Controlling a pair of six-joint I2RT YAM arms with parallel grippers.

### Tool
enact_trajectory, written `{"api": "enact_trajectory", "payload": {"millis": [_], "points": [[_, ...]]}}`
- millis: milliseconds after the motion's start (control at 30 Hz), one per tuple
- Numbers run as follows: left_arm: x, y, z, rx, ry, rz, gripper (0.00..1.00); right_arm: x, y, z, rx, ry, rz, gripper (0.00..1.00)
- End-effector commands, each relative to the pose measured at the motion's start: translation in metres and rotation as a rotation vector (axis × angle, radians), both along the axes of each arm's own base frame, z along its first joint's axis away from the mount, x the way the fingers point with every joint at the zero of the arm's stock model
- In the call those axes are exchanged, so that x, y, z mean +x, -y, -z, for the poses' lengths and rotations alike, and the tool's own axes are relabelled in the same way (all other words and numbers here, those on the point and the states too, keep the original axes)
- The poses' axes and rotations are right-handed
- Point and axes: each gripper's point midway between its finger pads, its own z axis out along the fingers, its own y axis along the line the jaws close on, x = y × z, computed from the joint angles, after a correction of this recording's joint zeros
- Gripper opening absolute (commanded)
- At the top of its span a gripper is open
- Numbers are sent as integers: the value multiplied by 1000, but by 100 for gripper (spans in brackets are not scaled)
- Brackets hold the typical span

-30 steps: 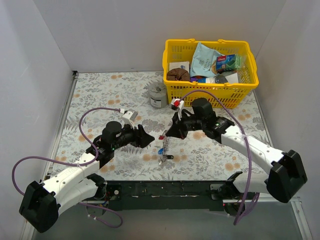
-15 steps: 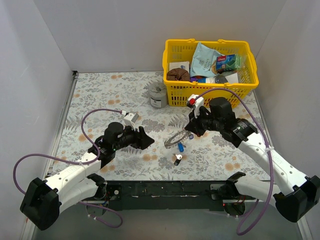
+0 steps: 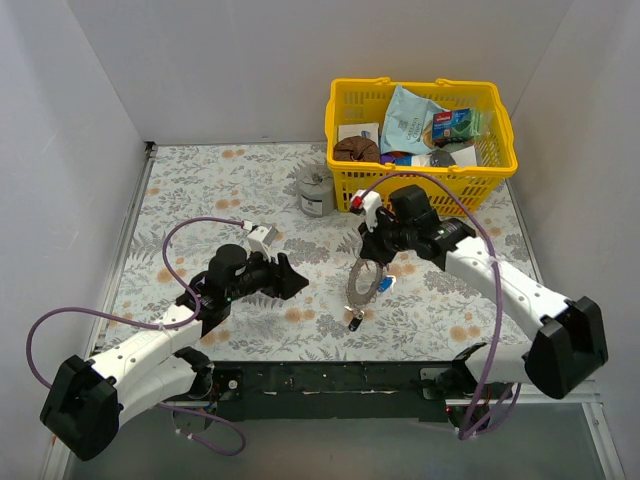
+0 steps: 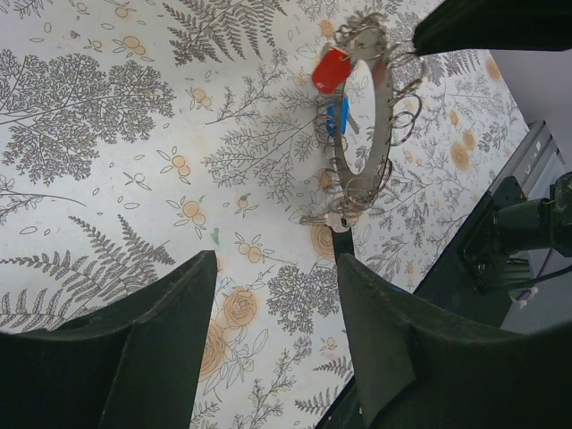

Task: Put the keys on the keyring

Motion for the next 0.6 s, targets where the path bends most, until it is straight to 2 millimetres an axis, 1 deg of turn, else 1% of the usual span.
{"api": "enact_trajectory", "payload": {"millis": [0, 33, 67, 133, 167, 233, 267, 300, 367, 400, 433, 467, 500, 533, 567], "points": [[2, -1, -2, -2, 19, -6, 56, 28, -48, -23, 145, 59, -127, 1], [2, -1, -4, -1, 20, -4, 56, 31, -55, -25, 155, 52, -146, 1], [4, -2, -4, 3, 22, -12, 56, 29, -64, -11, 154, 7, -189, 1], [4, -2, -5, 1, 23, -17, 56, 26, -76, -2, 153, -15, -230, 1], [5, -3, -6, -3, 27, -21, 56, 24, -82, 9, 148, -44, -251, 1], [5, -2, -7, -4, 27, -24, 56, 15, -95, 18, 149, -68, -291, 1], [5, -3, -6, -3, 23, -30, 56, 11, -100, 25, 149, -94, -307, 1], [7, -4, -6, -1, 24, -37, 56, 3, -109, 27, 157, -103, -325, 1], [8, -4, -5, -3, 20, -47, 56, -4, -119, 31, 167, -118, -330, 1], [8, -4, -4, -1, 17, -47, 56, -6, -127, 28, 186, -107, -335, 3], [9, -5, -5, -1, 19, -55, 56, -8, -131, 25, 203, -133, -311, 11], [9, -5, -2, 4, 13, -55, 56, -7, -133, 20, 219, -139, -307, 33], [10, -4, -1, 7, 10, -54, 56, -5, -134, 14, 225, -130, -295, 39], [11, -4, -3, 7, 12, -57, 57, -4, -133, 11, 228, -129, -270, 49], [12, -4, -2, 11, 9, -57, 57, 3, -128, 2, 224, -88, -227, 53]]}}
